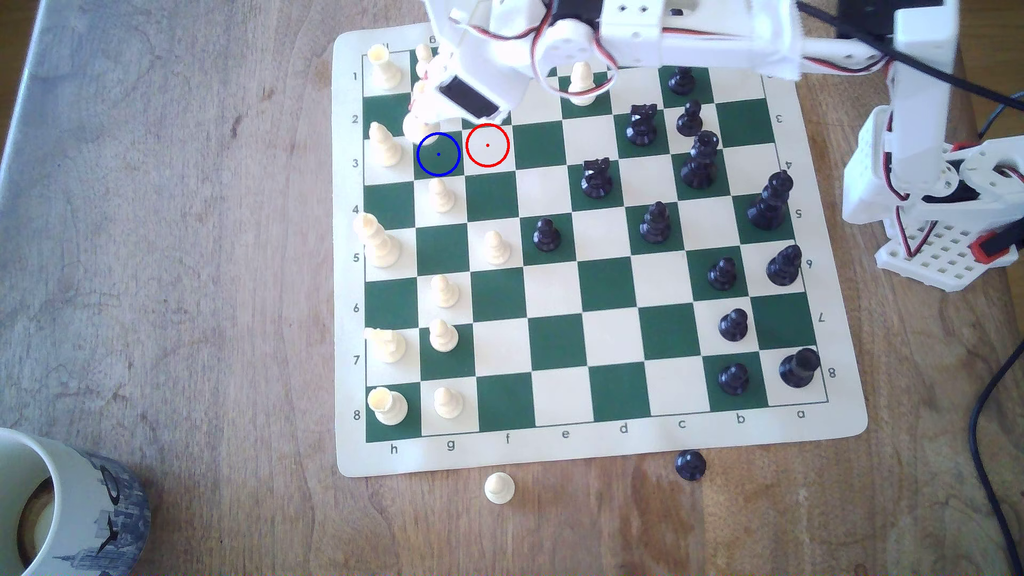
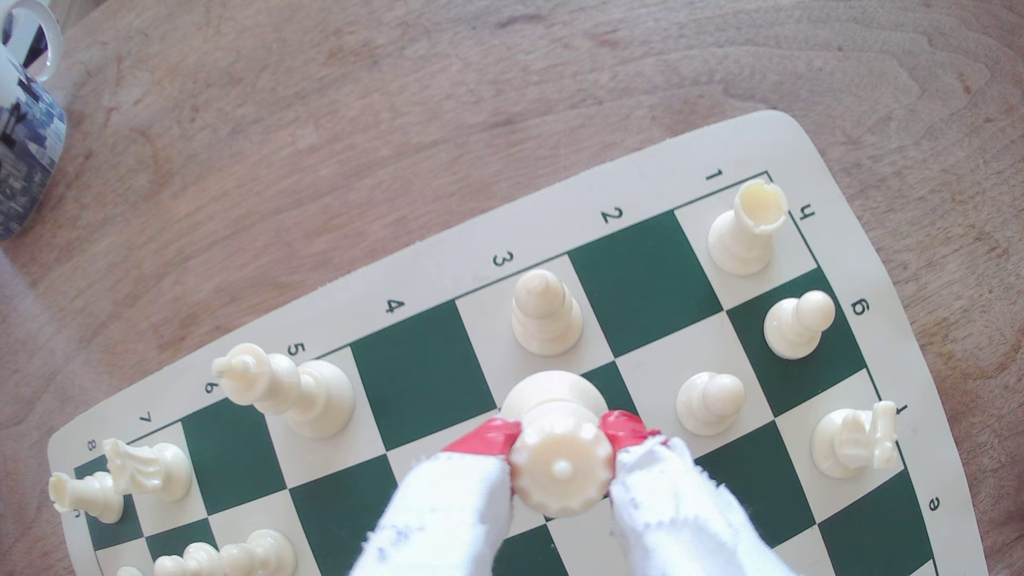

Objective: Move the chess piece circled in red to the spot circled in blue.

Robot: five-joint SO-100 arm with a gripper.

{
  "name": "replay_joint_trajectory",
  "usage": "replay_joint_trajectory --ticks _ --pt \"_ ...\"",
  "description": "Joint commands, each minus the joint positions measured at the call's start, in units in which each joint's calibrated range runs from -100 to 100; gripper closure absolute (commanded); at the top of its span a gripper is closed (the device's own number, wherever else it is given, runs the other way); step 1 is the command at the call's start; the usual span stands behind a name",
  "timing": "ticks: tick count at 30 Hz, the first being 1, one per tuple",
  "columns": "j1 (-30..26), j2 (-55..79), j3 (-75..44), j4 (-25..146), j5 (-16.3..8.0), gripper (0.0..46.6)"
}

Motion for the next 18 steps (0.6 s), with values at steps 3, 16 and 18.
replay_joint_trajectory --ticks 3,16,18 --pt "0.07 1.15 -7.32 -0.08 0.54 46.4" --pt "0.69 5.74 -8.5 -0.74 1.17 46.4" --pt "0.77 6.75 -9.95 -0.74 1.17 46.3"
